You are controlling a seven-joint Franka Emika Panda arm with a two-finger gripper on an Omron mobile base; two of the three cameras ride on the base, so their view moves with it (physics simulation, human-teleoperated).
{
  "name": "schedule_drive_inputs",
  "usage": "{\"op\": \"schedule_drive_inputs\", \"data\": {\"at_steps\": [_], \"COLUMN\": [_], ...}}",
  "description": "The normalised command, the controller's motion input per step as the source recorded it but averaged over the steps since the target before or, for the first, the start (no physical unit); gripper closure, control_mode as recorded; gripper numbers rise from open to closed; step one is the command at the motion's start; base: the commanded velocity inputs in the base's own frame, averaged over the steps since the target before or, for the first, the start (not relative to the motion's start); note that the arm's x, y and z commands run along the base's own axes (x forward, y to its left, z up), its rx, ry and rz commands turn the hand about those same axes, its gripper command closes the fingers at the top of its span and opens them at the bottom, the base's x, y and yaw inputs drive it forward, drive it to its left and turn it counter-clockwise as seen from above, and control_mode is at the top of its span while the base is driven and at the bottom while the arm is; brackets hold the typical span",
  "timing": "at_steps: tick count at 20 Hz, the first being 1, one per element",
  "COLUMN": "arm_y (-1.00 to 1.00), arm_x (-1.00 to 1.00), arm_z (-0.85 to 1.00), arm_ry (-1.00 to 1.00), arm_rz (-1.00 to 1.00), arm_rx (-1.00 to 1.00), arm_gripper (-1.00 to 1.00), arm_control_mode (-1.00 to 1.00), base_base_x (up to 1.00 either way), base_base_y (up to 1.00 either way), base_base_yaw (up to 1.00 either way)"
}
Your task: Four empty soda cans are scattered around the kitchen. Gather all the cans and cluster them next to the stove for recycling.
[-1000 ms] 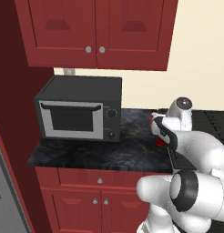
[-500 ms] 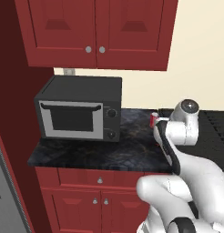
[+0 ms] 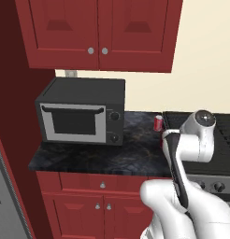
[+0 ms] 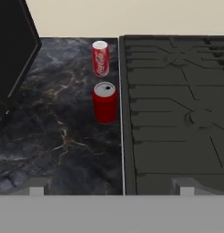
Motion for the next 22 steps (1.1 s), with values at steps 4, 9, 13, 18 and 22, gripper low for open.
{"op": "schedule_drive_inputs", "data": {"at_steps": [4,9,13,18,22], "arm_y": [0.12,0.25,0.31,0.27,0.18], "arm_x": [-0.41,-0.44,-0.53,-0.33,-0.12], "arm_z": [0.0,0.02,0.05,0.0,0.0], "arm_ry": [0.0,0.0,-0.01,-0.03,0.0], "arm_rz": [0.09,0.05,0.0,0.0,0.0], "arm_rx": [0.0,0.0,-0.02,-0.07,-0.07], "arm_gripper": [-1.0,-1.0,-1.0,-1.0,-1.0], "arm_control_mode": [-1.0,-1.0,-1.0,-1.0,-1.0], "base_base_x": [0.0,0.0,0.0,0.0,0.0], "base_base_y": [0.0,0.0,0.0,0.0,0.0], "base_base_yaw": [0.0,0.0,0.0,0.0,0.0]}}
